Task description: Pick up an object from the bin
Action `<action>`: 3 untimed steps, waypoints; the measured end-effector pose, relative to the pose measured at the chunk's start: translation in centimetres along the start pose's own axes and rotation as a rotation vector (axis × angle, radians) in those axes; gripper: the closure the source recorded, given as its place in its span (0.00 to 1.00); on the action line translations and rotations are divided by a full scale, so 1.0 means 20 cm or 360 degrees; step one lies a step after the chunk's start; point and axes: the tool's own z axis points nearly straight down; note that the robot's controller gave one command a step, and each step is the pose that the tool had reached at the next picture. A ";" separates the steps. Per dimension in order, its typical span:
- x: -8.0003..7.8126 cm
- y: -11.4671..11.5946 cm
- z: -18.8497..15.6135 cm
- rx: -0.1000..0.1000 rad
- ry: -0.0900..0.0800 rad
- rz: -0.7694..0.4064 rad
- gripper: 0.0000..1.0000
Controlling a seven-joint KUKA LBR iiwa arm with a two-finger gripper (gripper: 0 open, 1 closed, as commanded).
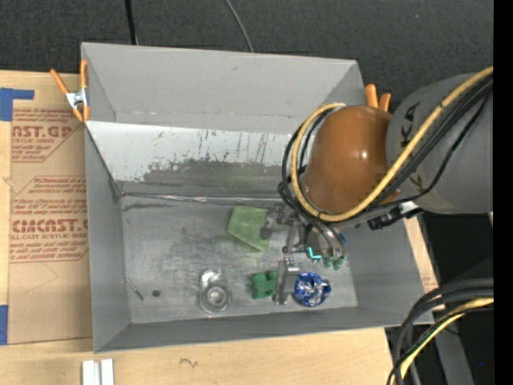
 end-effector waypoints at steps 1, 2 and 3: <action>0.02 -0.09 0.45 0.0004 -0.0022 -0.0869 0.00; 0.03 -0.09 0.44 0.0002 -0.0016 -0.0866 1.00; 0.01 -0.12 -0.18 0.0008 -0.0026 -0.0955 1.00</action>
Offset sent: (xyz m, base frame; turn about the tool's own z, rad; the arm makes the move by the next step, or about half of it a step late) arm -0.0066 -0.0191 -0.0884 -0.5448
